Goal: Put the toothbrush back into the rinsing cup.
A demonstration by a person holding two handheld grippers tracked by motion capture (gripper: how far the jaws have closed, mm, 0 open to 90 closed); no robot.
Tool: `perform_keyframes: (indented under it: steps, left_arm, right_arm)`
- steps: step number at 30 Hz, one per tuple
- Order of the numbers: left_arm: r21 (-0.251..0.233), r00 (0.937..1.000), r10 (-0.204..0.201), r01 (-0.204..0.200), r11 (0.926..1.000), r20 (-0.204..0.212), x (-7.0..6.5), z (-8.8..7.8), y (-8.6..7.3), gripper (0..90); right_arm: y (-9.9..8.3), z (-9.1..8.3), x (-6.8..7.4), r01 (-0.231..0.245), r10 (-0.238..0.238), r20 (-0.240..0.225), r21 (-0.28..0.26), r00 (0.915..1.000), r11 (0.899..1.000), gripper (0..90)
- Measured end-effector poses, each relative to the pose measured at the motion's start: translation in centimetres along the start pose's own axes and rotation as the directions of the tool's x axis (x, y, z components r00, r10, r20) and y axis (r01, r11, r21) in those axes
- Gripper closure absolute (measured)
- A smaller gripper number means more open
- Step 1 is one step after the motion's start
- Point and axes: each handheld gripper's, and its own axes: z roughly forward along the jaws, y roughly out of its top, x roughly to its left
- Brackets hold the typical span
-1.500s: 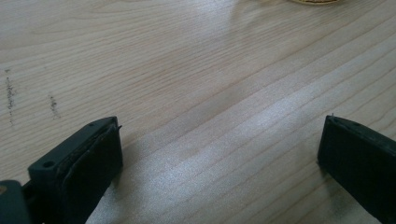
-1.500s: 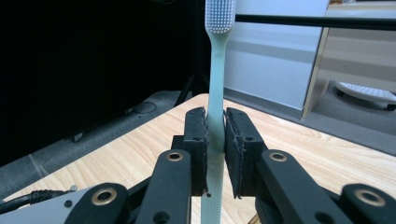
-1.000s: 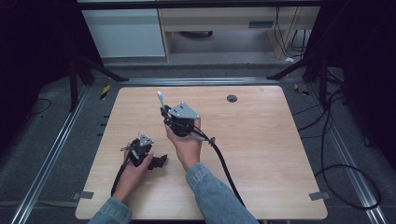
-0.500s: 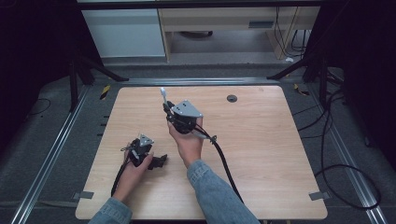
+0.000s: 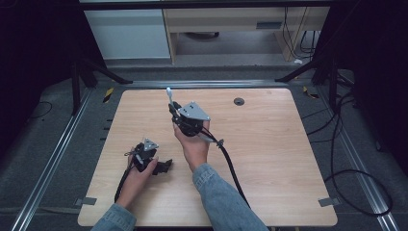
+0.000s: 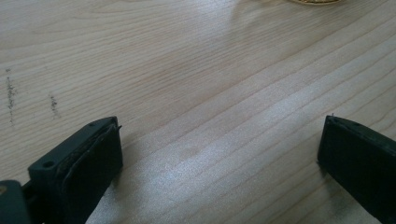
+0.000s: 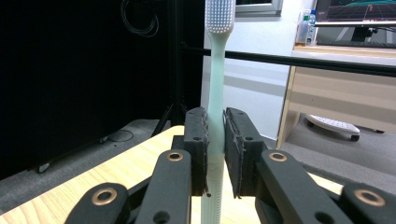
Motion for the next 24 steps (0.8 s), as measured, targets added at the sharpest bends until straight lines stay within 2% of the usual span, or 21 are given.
perform_keyframes:
  steps: [5, 24]
  left_arm:
    - [0.0, 1.0, 0.0, 0.0, 1.0, 0.0, 0.0, 0.0, 0.0, 0.0]
    - [0.0, 1.0, 0.0, 0.0, 1.0, 0.0, 0.0, 0.01, 0.01, 0.0]
  right_arm:
    - [0.23, 0.08, -0.04, 0.014, -0.014, 0.001, -0.004, 0.9999, 1.0, 79.4]
    - [0.17, 0.24, -0.18, 0.02, -0.02, 0.017, -0.017, 0.9997, 1.0, 79.4]
